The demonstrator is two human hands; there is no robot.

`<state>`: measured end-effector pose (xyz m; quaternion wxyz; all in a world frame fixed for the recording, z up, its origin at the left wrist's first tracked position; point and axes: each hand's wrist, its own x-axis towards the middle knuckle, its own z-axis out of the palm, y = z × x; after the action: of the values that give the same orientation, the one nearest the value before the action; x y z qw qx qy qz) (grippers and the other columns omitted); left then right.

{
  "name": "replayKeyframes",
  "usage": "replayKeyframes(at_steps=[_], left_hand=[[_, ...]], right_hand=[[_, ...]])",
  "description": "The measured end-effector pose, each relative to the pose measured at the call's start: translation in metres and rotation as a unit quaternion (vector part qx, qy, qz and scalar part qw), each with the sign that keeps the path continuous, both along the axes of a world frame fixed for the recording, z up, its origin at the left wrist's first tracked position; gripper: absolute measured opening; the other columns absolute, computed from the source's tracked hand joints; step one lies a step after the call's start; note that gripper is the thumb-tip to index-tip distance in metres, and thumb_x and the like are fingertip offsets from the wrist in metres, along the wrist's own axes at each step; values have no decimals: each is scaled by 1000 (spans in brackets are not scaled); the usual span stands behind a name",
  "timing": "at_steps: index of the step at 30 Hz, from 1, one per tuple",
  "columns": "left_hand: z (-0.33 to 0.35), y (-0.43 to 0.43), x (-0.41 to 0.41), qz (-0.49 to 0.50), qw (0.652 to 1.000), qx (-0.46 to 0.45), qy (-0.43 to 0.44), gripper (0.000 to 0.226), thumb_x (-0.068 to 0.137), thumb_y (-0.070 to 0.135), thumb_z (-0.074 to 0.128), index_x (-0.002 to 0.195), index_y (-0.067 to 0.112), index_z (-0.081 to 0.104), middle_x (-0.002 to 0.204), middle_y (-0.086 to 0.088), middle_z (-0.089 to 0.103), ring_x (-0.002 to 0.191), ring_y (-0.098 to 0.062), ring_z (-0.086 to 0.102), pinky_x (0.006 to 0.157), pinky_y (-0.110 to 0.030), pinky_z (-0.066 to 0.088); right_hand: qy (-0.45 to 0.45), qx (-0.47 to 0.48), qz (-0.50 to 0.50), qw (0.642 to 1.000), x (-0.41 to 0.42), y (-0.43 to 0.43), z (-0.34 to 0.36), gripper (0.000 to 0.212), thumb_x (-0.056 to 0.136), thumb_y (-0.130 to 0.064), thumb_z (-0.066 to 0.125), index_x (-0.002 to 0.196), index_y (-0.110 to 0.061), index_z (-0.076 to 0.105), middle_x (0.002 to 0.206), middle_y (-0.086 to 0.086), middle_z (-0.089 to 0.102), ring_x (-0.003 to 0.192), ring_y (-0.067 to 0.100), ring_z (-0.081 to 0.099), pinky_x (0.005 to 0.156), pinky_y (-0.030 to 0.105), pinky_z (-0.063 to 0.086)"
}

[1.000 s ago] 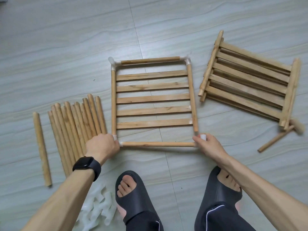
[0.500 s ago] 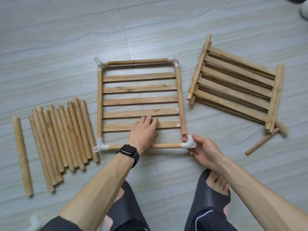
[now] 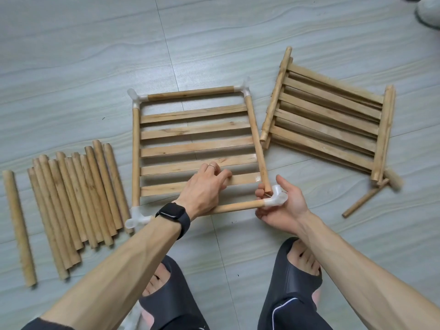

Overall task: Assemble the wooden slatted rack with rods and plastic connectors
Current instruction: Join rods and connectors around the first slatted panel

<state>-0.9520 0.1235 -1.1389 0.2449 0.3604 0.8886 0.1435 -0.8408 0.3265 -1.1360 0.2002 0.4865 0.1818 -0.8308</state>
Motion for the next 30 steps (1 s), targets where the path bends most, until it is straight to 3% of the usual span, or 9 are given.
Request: replayKeyframes(at_steps=[3,8,12,15,18,21,26,30], left_hand=[[5,-2,0,9,1000,-2,-16,27,104,23,49,131,23,51,121,-5,44,116,-25,40,81,-39,48],[12,2,-4,34,999,13,-33,26,104,22,49,130,24,53,121,-3,43,118,-25,39,86,-39,48],[16,10,-6,48,998,17,-41,28,104,22,49,132,24,53,124,-5,44,118,-24,37,89,-40,47],[18,12,-6,48,998,23,-43,27,105,23,48,131,23,54,124,-5,43,118,-25,37,90,-40,46],[21,13,-6,56,997,26,-45,28,104,21,48,131,23,54,124,-6,44,117,-25,37,91,-38,45],[25,11,-7,54,997,24,-45,28,104,18,48,130,21,55,123,-7,45,116,-26,38,90,-39,46],[25,13,-10,54,997,27,-45,31,102,15,49,131,23,56,119,-6,45,114,-25,38,89,-40,48],[21,15,-8,45,997,31,-47,28,103,18,48,129,24,57,119,-6,45,109,-25,37,88,-43,48]], right_hand=[[-3,-31,4,999,-1,-2,2,49,102,-53,36,83,-14,58,73,-2,53,65,16,48,69,31,34],[11,-89,-107,990,-5,-9,15,27,95,-30,49,91,-8,64,82,0,58,68,17,53,75,27,39],[34,-74,-99,992,-5,-2,21,20,93,-23,51,98,-10,65,83,-4,58,67,11,50,72,24,35],[33,-77,-84,993,-5,2,24,24,97,-30,51,94,-10,65,79,-5,53,65,12,49,70,23,36],[20,-77,-86,993,-8,3,22,41,101,-44,45,86,-10,62,75,-3,50,59,13,48,63,23,42],[24,-74,-65,995,-11,1,21,35,99,-40,49,78,-14,56,69,-6,43,58,10,44,60,21,43],[37,-67,-73,994,-10,1,27,34,99,-39,50,75,-16,54,65,-9,38,57,7,37,65,14,32],[22,-13,-61,998,-9,1,25,41,100,-46,50,71,-17,49,60,-7,37,53,7,36,56,16,38]])
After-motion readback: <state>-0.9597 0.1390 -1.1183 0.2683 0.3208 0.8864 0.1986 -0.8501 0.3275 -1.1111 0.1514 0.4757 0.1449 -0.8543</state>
